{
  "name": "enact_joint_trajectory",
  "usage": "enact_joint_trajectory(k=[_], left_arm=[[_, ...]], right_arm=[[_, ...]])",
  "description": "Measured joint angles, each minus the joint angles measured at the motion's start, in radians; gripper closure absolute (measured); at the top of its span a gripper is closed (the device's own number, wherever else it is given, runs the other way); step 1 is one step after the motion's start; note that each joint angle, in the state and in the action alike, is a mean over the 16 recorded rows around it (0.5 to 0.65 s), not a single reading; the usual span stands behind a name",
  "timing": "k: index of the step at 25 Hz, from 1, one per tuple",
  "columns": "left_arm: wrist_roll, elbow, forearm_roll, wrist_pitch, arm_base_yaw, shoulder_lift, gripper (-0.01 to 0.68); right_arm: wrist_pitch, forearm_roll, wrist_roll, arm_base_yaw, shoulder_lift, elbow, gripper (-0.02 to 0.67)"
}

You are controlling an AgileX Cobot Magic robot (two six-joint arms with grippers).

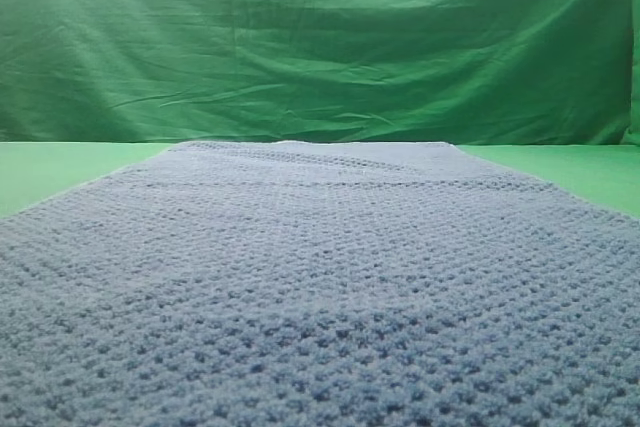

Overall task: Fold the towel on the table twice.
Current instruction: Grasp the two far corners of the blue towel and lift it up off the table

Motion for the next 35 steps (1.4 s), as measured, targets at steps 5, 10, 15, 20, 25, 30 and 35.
enact_joint_trajectory(k=[5, 10, 15, 20, 25, 30, 35], left_arm=[[0.001, -0.008, 0.005, 0.014, -0.002, 0.030, 0.673], [0.001, -0.038, 0.038, 0.038, -0.002, 0.104, 0.673], [0.002, -0.094, 0.082, 0.072, -0.003, 0.229, 0.673], [0.002, -0.169, 0.123, 0.107, -0.003, 0.394, 0.673], [0.002, -0.257, 0.157, 0.143, -0.003, 0.572, 0.673], [0.002, -0.351, 0.182, 0.186, -0.003, 0.750, 0.673], [0.002, -0.451, 0.212, 0.230, -0.012, 0.917, 0.673]], right_arm=[[0.026, -0.015, 0.000, 0.005, 0.028, -0.037, 0.649], [0.077, -0.065, 0.040, 0.005, 0.104, -0.114, 0.649], [0.156, -0.143, 0.110, 0.005, 0.233, -0.224, 0.649], [0.241, -0.219, 0.191, 0.005, 0.392, -0.331, 0.649], [0.317, -0.262, 0.246, 0.005, 0.558, -0.422, 0.649], [0.382, -0.271, 0.274, 0.007, 0.718, -0.501, 0.649], [0.429, -0.269, 0.294, 0.019, 0.876, -0.578, 0.649]])
